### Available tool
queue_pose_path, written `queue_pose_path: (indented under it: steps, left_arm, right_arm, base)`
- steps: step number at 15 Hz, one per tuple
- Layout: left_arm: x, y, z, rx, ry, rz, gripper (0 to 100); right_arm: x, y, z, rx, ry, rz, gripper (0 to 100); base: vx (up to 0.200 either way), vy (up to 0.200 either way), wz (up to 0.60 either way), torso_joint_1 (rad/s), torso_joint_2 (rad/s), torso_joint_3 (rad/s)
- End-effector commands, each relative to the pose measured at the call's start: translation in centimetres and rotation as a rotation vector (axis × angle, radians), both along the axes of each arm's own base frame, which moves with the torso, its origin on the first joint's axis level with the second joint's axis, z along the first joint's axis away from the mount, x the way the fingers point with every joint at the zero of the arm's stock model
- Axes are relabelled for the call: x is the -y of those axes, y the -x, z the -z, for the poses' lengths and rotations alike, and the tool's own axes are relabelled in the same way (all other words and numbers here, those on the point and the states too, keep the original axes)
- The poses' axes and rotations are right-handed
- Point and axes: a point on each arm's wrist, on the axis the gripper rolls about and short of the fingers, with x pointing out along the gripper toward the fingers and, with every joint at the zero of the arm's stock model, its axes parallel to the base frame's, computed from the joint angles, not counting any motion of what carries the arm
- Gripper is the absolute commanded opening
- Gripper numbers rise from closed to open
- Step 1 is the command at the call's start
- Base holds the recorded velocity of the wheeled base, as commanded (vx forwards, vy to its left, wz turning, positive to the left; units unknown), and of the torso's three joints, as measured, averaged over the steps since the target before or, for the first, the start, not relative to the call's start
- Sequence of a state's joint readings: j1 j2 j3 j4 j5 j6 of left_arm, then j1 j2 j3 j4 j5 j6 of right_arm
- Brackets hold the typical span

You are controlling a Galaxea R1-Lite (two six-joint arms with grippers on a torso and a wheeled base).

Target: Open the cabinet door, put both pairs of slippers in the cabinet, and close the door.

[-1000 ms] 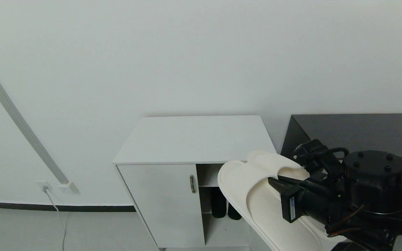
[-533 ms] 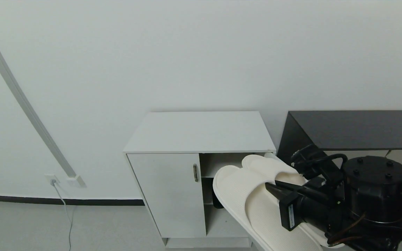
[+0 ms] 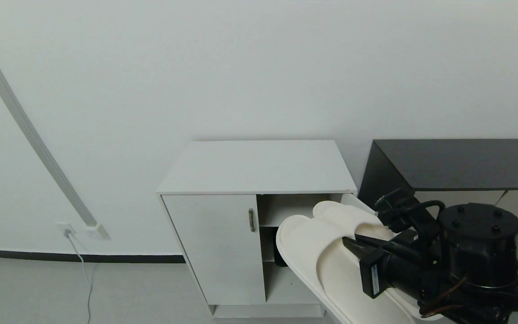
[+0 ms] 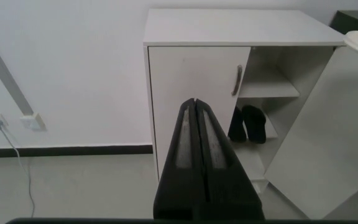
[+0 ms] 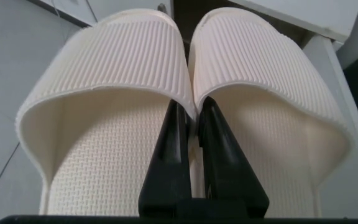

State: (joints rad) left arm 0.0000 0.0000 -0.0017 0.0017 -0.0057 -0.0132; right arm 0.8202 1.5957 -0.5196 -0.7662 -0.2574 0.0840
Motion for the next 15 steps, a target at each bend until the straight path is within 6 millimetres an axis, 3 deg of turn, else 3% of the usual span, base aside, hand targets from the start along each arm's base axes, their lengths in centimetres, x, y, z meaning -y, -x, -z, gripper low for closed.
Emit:
queue_pose_path:
  steps: [1,15]
  left_arm:
    - [0.0,-0.01,0.0,-0.002,0.001,0.0,0]
    - [0.0,0.0,0.0,0.0,0.001,0.0,0]
  right_arm:
    - [-0.06,-0.04,0.24,-0.006,0.006,0.0,0]
    - [-0.26,0.19,0.23,0.005,-0.004,-0.009,0]
  base:
    - [0.0,0.0,0.0,-0.163,0.35,0.183]
    - [0.0,0.0,0.0,-0.173,0.41,0.226]
